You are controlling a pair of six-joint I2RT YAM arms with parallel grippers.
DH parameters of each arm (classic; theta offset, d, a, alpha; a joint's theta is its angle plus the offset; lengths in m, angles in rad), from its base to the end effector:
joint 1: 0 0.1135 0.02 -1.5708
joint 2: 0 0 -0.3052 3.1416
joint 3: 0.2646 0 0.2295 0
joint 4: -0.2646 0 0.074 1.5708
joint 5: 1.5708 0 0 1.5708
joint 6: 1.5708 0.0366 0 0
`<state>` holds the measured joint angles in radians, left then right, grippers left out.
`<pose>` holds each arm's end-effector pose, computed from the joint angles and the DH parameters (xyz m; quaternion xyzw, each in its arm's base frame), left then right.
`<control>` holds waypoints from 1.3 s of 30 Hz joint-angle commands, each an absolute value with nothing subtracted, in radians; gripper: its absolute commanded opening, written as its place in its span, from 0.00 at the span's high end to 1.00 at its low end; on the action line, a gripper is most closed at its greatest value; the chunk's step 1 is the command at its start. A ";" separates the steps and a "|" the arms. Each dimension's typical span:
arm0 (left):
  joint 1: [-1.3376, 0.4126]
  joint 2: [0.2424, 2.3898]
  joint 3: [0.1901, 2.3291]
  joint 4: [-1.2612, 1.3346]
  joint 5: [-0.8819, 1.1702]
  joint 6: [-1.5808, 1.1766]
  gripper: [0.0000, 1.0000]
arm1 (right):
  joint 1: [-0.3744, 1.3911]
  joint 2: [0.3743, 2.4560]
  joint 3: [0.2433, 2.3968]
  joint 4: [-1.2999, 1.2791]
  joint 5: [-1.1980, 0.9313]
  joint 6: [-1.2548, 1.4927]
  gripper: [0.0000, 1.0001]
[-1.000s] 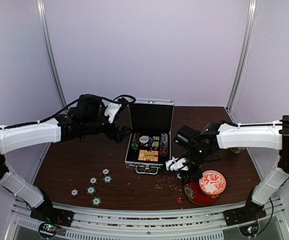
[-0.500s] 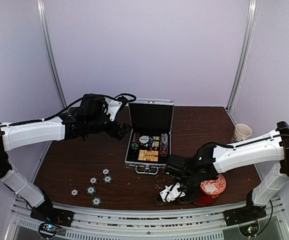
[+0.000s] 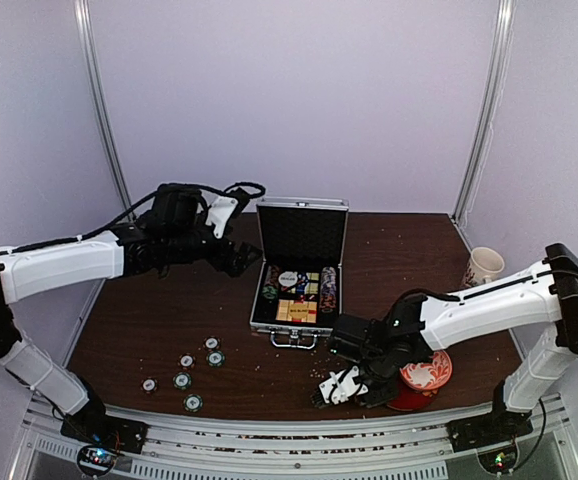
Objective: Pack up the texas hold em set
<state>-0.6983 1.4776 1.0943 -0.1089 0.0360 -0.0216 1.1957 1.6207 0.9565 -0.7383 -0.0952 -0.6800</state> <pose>0.2419 -0.2048 0.3379 0.2935 0.8062 -0.1953 0.4751 0.0939 0.2480 0.2202 -0.8049 0.5855 0.0673 0.0691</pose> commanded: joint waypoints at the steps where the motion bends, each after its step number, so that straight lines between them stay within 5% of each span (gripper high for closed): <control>1: -0.608 1.409 1.072 -0.018 0.169 -0.094 0.02 | 1.202 1.651 0.949 -0.710 -0.075 -0.655 0.71; 18: -0.575 1.346 1.020 0.066 0.228 -0.105 0.10 | 1.178 1.688 1.032 -0.775 -0.090 -0.644 0.87; 28: -0.577 1.264 0.934 0.166 0.069 -0.118 0.02 | 0.931 1.767 1.400 -0.814 -0.105 -0.625 0.88; 33: -0.577 1.241 0.888 0.196 0.298 -0.023 0.02 | 0.823 1.911 1.599 -0.739 -0.170 -0.530 0.88; 39: -0.577 1.253 0.871 0.211 0.316 -0.042 0.02 | 0.801 2.045 1.742 -0.702 -0.205 -0.497 0.88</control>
<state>-0.5751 1.2572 0.8867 0.1333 0.2646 -0.0452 0.7929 1.9884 1.6684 -0.7261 -0.1604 -0.5430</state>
